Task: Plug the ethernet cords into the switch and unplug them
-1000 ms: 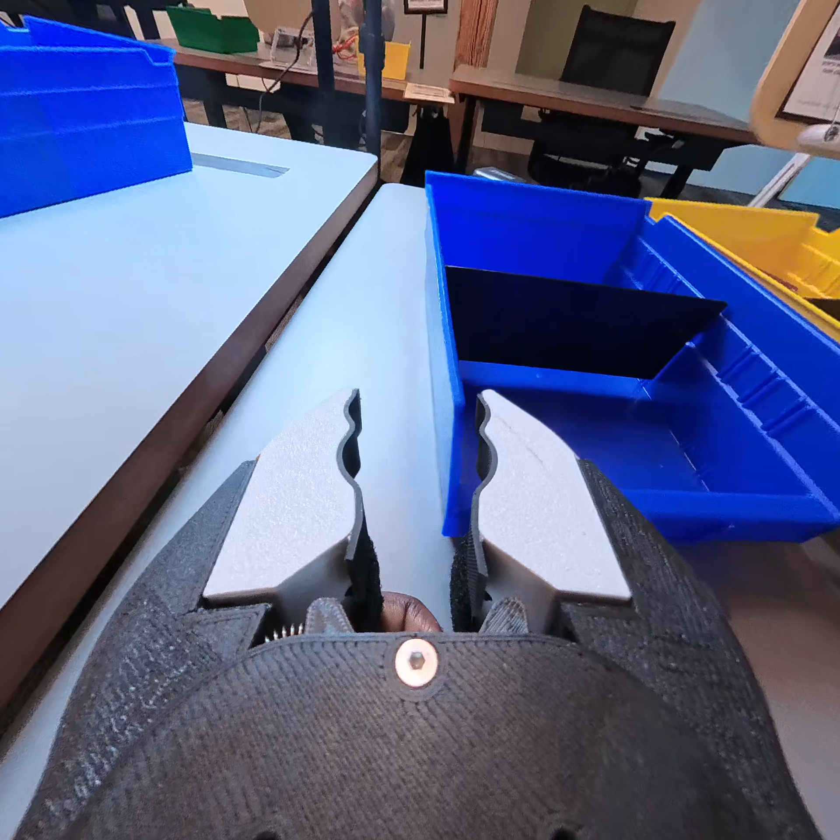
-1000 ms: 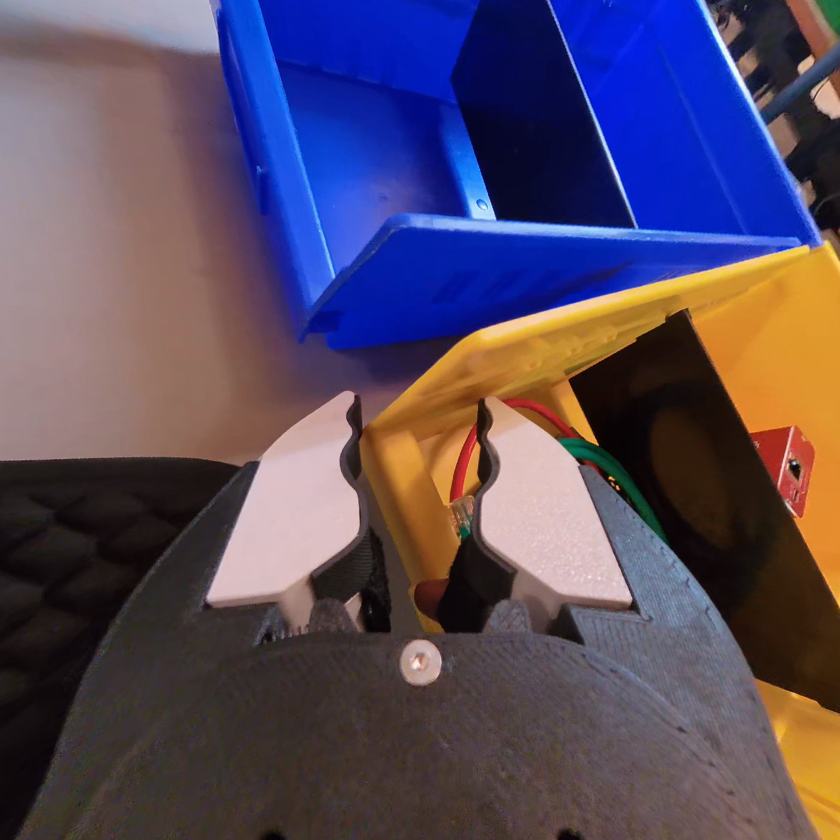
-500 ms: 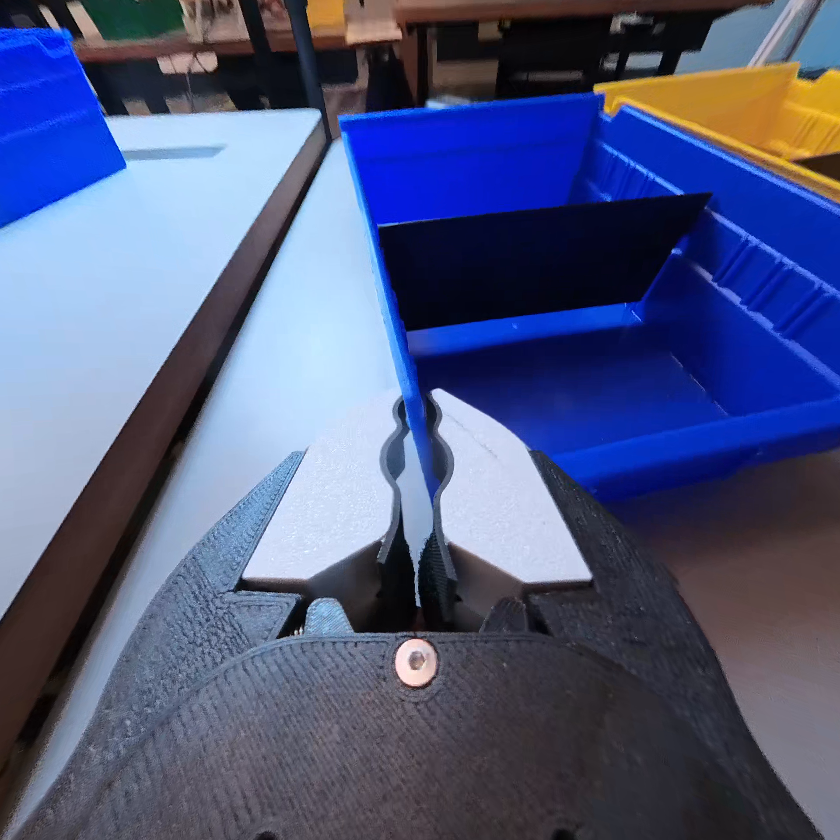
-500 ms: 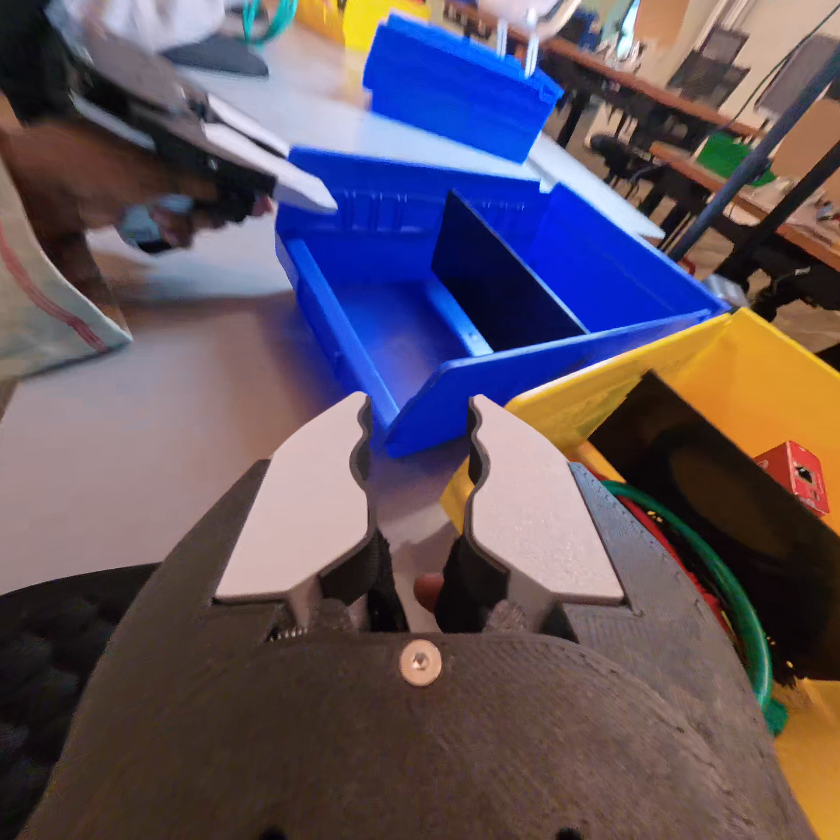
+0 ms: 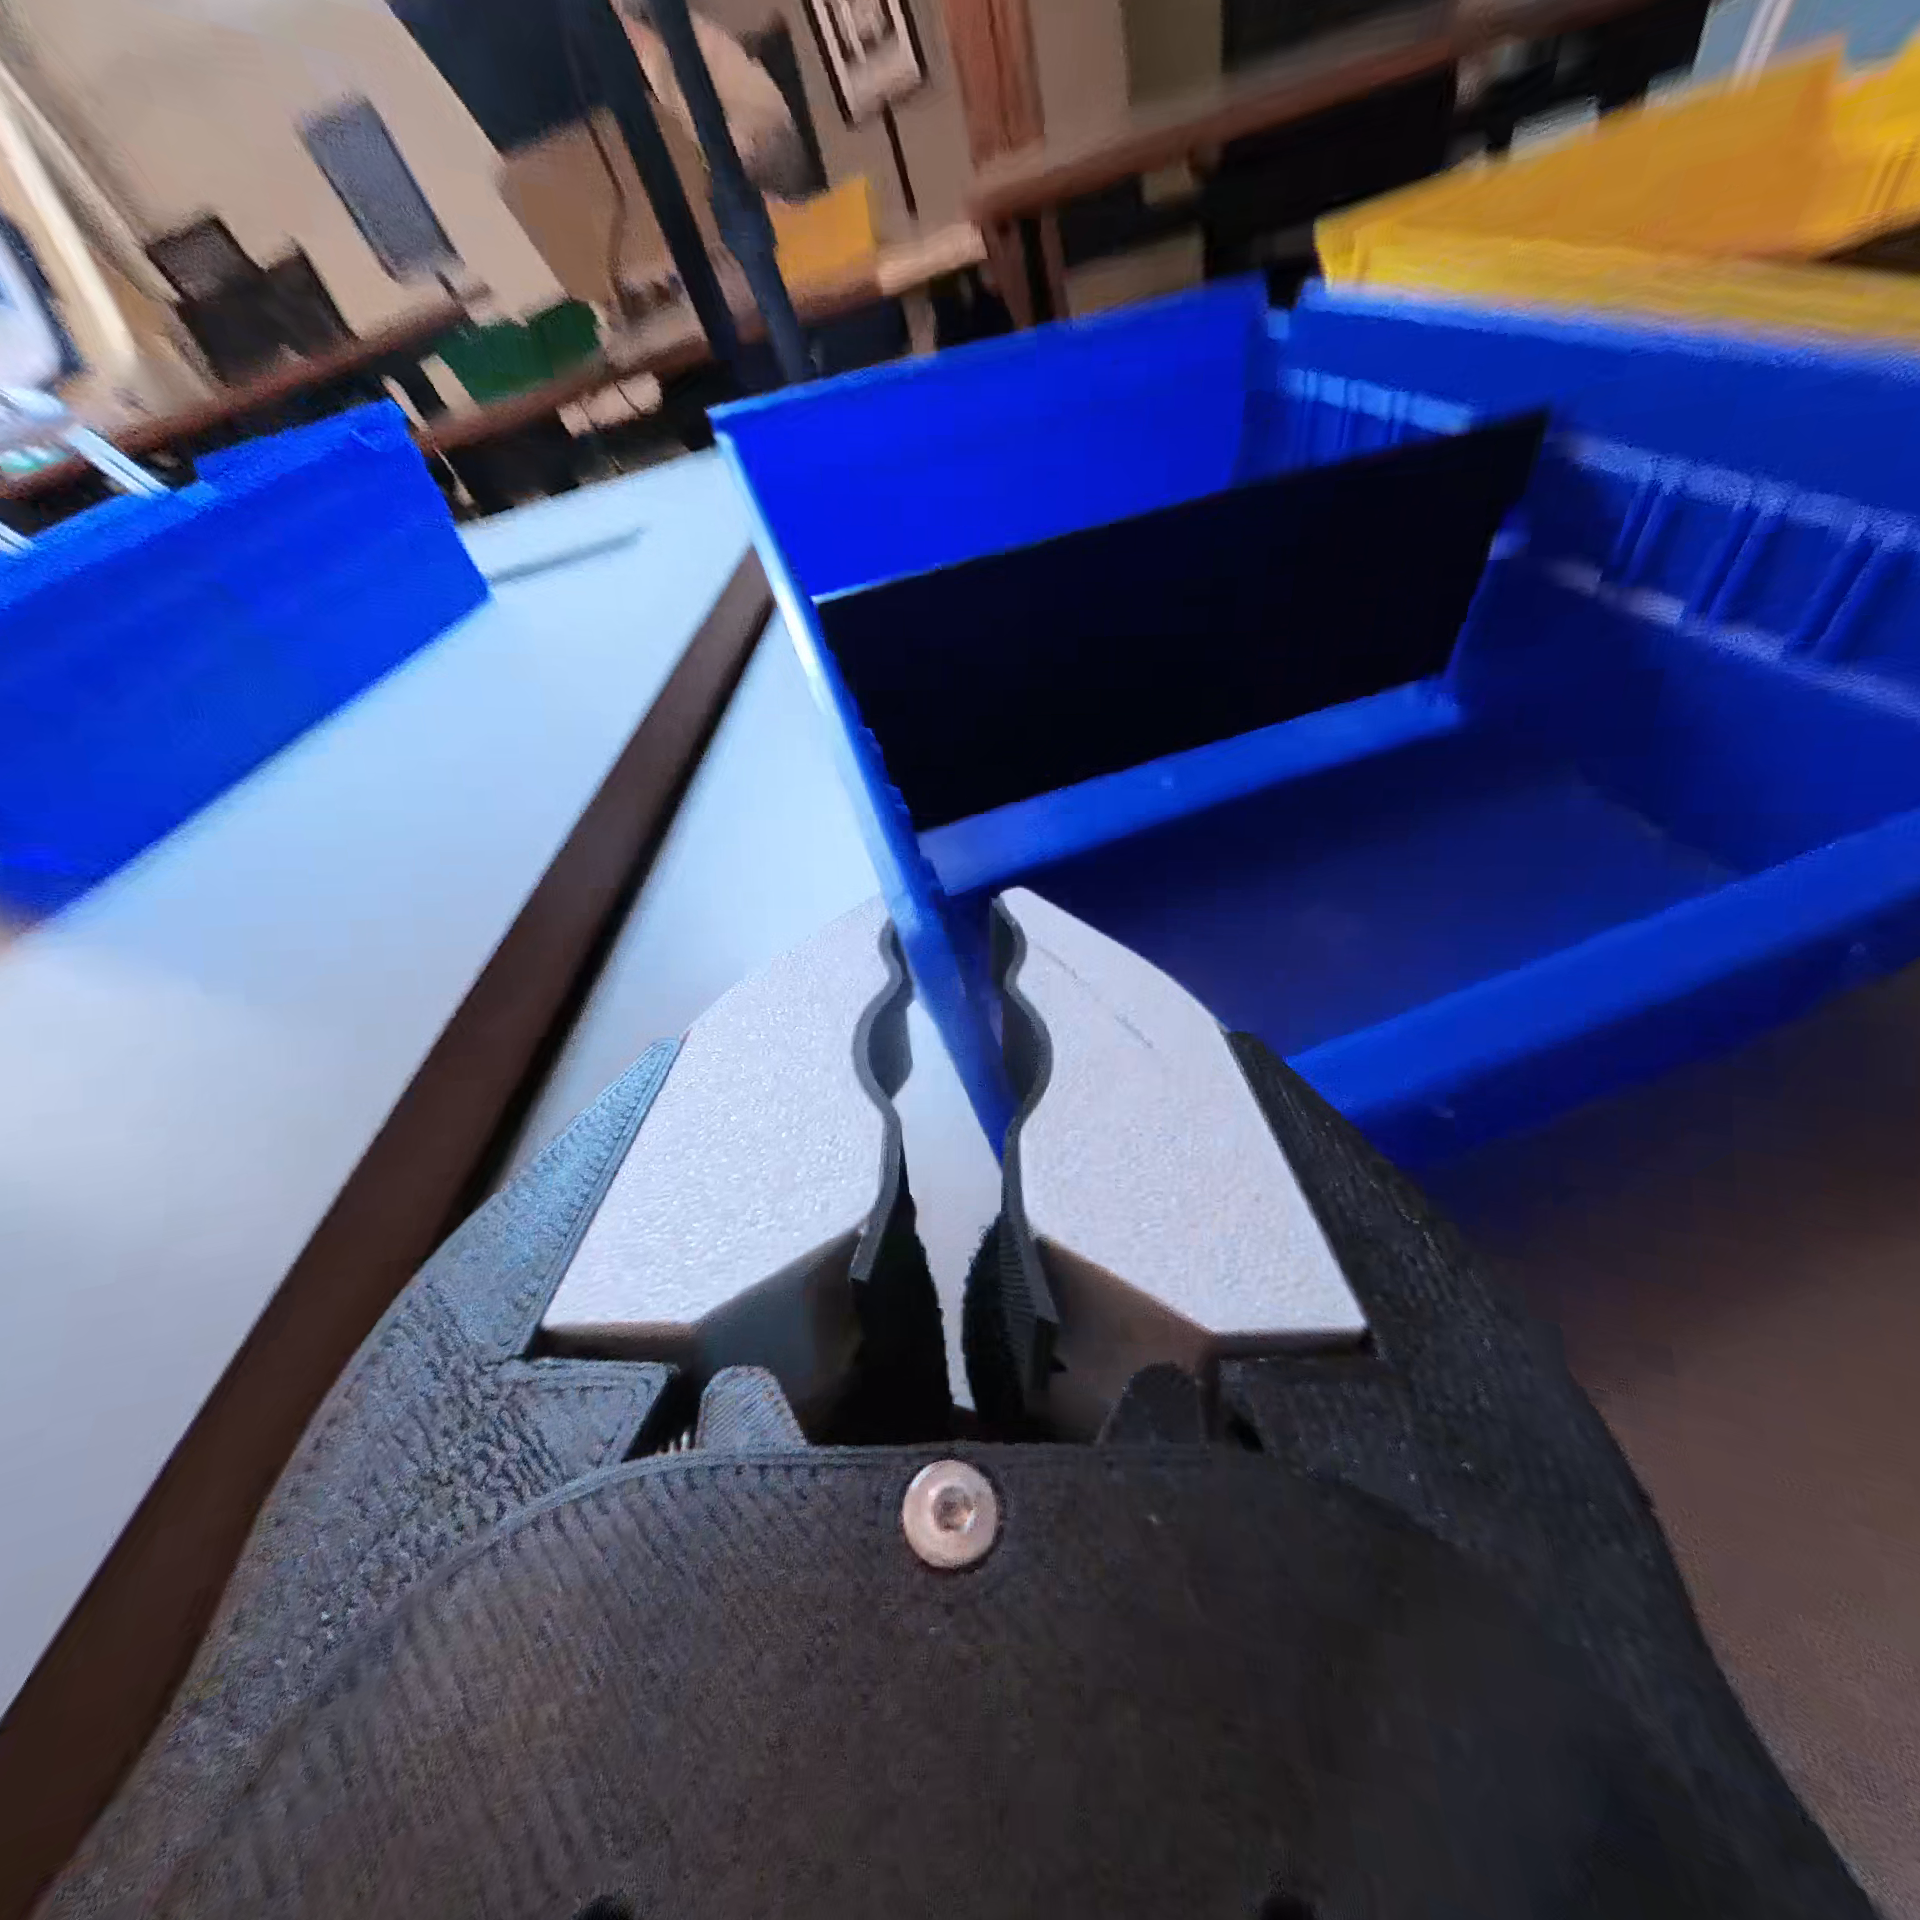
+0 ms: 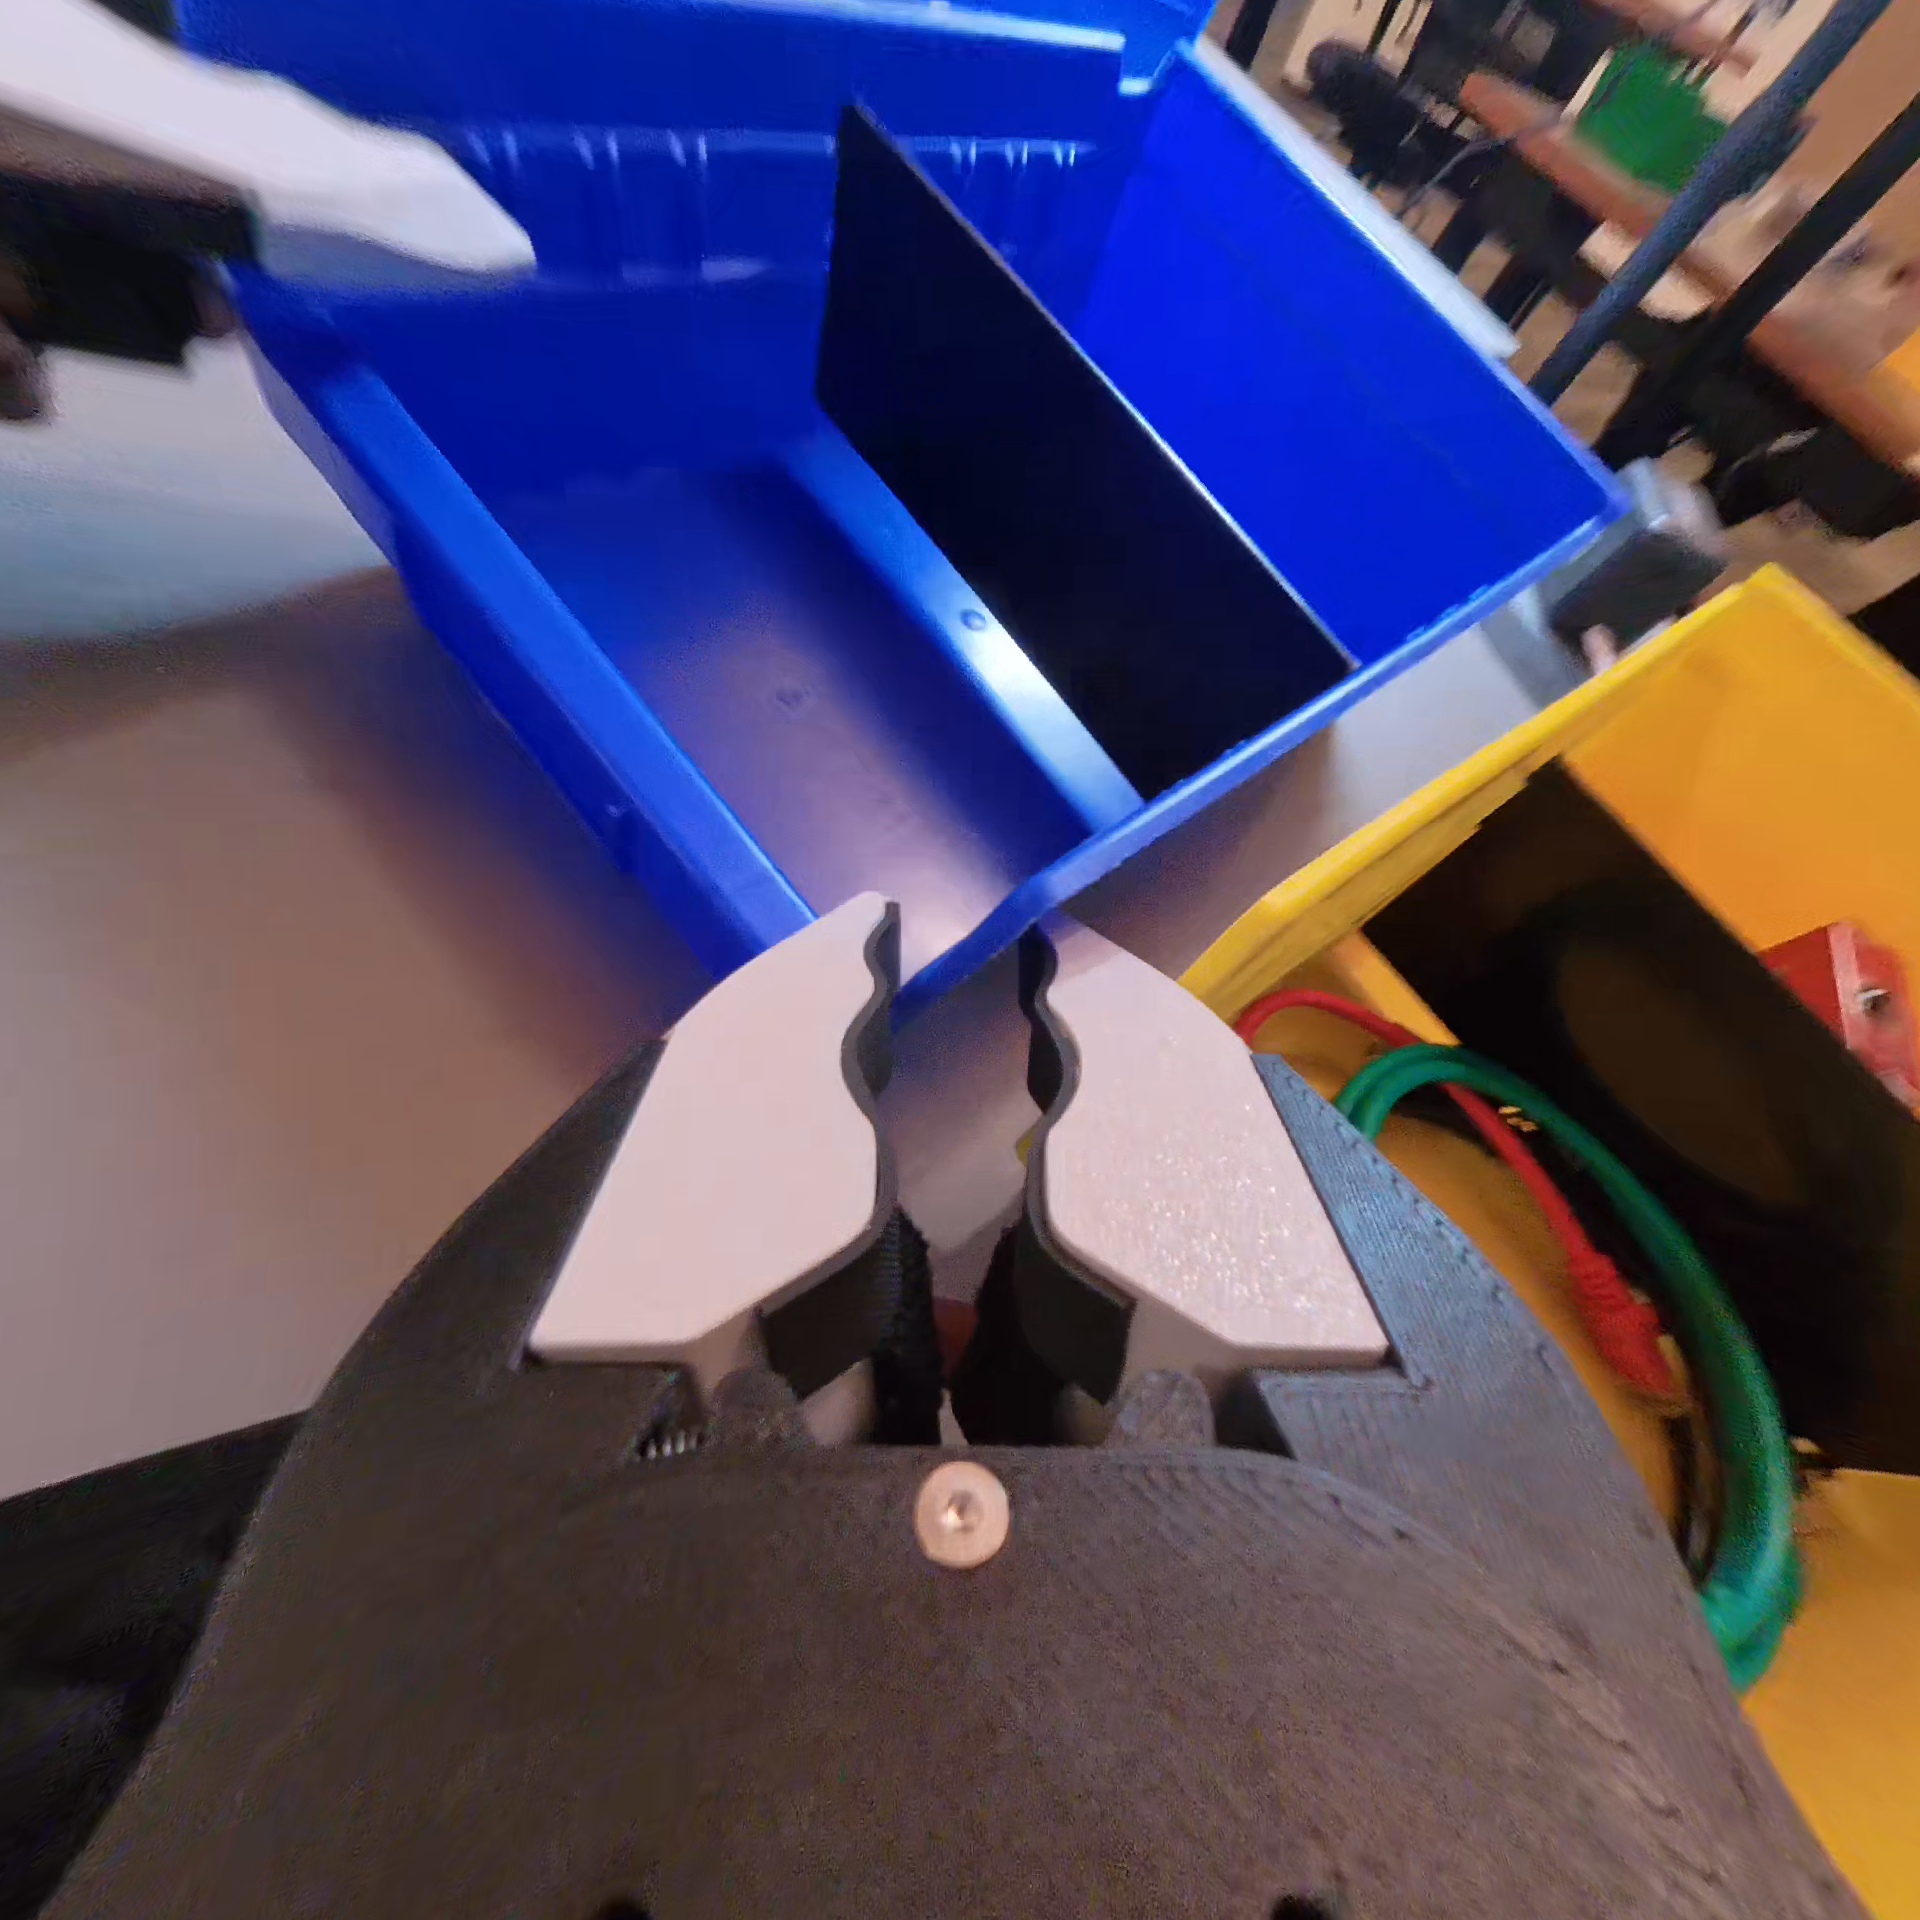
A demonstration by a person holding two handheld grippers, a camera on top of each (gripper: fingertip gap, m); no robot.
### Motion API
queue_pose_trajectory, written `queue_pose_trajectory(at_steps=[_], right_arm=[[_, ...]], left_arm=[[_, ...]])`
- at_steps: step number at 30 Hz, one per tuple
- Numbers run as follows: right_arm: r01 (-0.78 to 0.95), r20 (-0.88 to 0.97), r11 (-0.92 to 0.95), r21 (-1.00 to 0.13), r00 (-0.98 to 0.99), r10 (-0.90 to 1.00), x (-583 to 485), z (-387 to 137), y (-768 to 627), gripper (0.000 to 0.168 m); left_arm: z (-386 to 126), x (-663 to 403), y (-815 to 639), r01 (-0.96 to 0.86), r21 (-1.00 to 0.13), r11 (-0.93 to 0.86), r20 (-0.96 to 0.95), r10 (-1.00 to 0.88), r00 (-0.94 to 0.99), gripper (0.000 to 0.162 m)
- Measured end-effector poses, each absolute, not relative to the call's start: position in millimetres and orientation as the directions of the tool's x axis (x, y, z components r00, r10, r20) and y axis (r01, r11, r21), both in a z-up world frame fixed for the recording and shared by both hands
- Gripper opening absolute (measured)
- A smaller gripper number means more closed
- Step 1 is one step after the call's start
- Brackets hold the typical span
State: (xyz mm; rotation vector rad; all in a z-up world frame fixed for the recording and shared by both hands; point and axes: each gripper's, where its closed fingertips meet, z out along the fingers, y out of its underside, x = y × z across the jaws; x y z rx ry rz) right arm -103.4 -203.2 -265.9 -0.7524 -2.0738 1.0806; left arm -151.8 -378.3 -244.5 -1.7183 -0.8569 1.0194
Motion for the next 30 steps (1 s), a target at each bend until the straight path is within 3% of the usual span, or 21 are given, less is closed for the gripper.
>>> queue_pose_trajectory(at_steps=[7,13,21,30], right_arm=[[-0.103,0.429,0.442,-0.891,-0.508,0.747,-80,-186,-199,0.021],[-0.128,0.459,0.442,-0.888,-0.331,0.825,-40,-135,-116,0.020],[0.017,0.417,0.419,-0.908,-0.060,0.907,43,-145,34,0.019],[0.236,0.311,0.266,-0.935,0.180,0.933,114,-199,179,0.017]], left_arm=[[-143,-123,-369,-0.160,-0.967,-0.197,-0.241,0.914,0.326,0.010],[-93,-91,-278,-0.335,-0.934,-0.126,-0.263,0.877,0.403,0.010],[-107,-58,-101,-0.269,-0.963,-0.029,-0.211,0.702,0.680,0.011],[-164,-19,69,-0.159,-0.981,-0.110,-0.193,0.482,0.855,0.013]])
